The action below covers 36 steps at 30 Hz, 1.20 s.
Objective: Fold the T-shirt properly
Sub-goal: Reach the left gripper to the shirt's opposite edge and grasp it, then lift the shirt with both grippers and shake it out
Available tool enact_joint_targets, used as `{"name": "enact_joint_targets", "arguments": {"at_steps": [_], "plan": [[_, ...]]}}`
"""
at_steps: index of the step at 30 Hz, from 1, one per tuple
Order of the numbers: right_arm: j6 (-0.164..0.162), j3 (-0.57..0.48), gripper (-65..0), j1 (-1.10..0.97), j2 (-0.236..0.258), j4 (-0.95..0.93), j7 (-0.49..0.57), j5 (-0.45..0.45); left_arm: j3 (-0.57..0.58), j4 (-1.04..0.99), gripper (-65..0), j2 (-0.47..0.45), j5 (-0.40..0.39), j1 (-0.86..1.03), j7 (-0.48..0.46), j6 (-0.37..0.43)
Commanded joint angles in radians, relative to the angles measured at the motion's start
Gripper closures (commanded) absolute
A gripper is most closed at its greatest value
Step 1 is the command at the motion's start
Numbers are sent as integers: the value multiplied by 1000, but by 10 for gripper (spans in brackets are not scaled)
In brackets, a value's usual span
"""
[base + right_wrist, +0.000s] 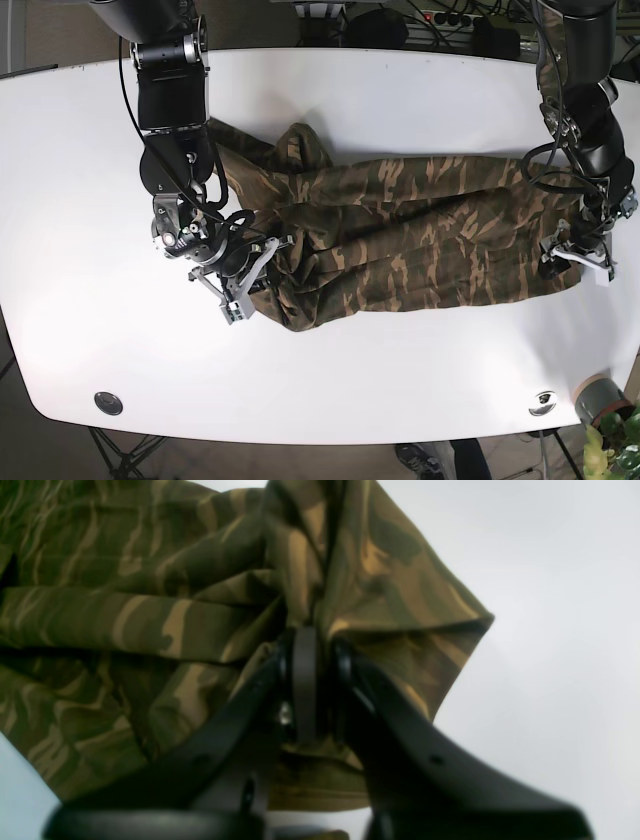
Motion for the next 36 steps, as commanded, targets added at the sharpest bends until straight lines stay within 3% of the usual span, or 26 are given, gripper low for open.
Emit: {"name": "enact_joint_targets", "arguments": {"at_steps": [1, 6, 9, 11, 14, 20, 26, 36], "plan": [[5, 3, -21, 28, 3, 22, 25, 13, 2, 11, -433, 6, 1, -32, 37, -8], [5, 3, -21, 28, 3, 22, 25, 13, -1, 15, -388, 6, 1, -32, 35, -2], [5, 11, -21, 28, 3, 22, 25, 13, -3, 20, -267, 5, 1, -32, 34, 0], [5, 29, -21, 26, 3, 22, 25, 13, 0, 21, -132, 2, 1, -32, 34, 0], [5, 36, -21, 28, 3, 19, 25, 13, -4, 29, 0, -1, 0, -31, 32, 0], [5, 36, -21, 62, -19, 24, 20, 13, -6, 164, 0, 5, 0, -25, 57, -7], [5, 36, -21, 105, -16, 24, 19, 13, -8, 402, 0, 28, -23, -26, 232, -8], [5, 36, -21, 277, 76, 18, 4, 13, 11, 819, 0, 46, -171, -52, 523, -4]]}}
